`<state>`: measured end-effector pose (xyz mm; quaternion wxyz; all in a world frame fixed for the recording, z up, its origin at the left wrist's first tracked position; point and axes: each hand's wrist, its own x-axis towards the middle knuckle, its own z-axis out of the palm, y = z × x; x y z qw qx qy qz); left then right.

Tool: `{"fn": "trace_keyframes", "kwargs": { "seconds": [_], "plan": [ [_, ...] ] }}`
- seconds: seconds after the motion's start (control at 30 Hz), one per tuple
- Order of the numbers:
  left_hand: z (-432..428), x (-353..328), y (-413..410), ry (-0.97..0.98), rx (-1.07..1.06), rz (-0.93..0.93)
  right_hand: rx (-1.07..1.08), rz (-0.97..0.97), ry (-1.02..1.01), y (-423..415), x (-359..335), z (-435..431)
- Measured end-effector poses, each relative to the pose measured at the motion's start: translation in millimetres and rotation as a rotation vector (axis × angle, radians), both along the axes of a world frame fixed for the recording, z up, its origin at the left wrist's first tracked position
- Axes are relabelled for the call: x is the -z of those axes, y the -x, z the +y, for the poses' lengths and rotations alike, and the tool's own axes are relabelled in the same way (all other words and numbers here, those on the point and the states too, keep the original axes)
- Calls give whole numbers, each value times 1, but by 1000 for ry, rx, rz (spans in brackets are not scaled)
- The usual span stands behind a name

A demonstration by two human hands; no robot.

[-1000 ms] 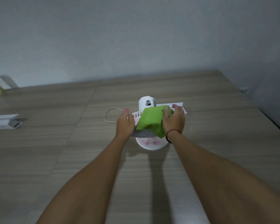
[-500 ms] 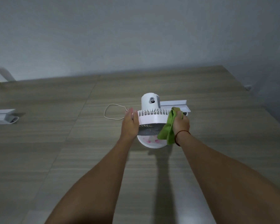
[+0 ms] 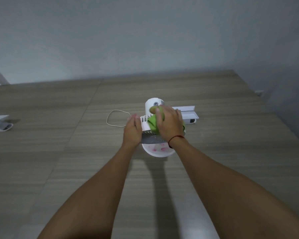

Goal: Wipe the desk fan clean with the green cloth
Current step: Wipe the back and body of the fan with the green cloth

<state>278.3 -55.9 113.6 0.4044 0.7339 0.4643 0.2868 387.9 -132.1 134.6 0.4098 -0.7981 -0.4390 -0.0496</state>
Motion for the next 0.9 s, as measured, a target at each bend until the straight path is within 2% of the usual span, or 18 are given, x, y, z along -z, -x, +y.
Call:
{"fn": "trace_keyframes", "kwargs": {
  "seconds": [0.03, 0.13, 0.23, 0.3, 0.33, 0.47, 0.57, 0.63, 0.73, 0.8, 0.83, 0.9],
  "plan": [
    [-2, -1, -1, -6, -8, -11, 83, 118, -39, -4, 1, -5],
    [-4, -4, -3, -36, 5, -67, 302, 715, -145, -23, 9, -16],
    [0, 1, 0, -16, 46, -49, 375, 1272, -262, -38, 25, -27],
    [3, 6, 3, -38, 54, -37, 356, 1482, -307, -42, 49, -29],
    [4, 8, 4, -48, 53, -37, 336, 1513, -321, -43, 60, -29],
    [4, 3, 5, -27, 44, -59, 345, 1477, -381, -41, 55, -27],
    [5, -1, 4, -17, 34, -54, 354, 1250, -432, -41, 31, -19],
    [4, -3, 1, -22, 29, -41, 313, 997, -356, -31, 9, -14],
    [1, -7, -4, -28, 30, -47, 102, 638, -202, -8, -18, -9],
    [-4, -13, -5, -24, 20, -53, -57, 389, 10, 7, -28, -7],
    [-6, -16, -4, -23, -23, -59, -120, 324, 93, 12, -27, -7],
    [-10, -22, -3, -91, -169, -92, -193, 353, 105, 16, -27, -11]
  ]
}}
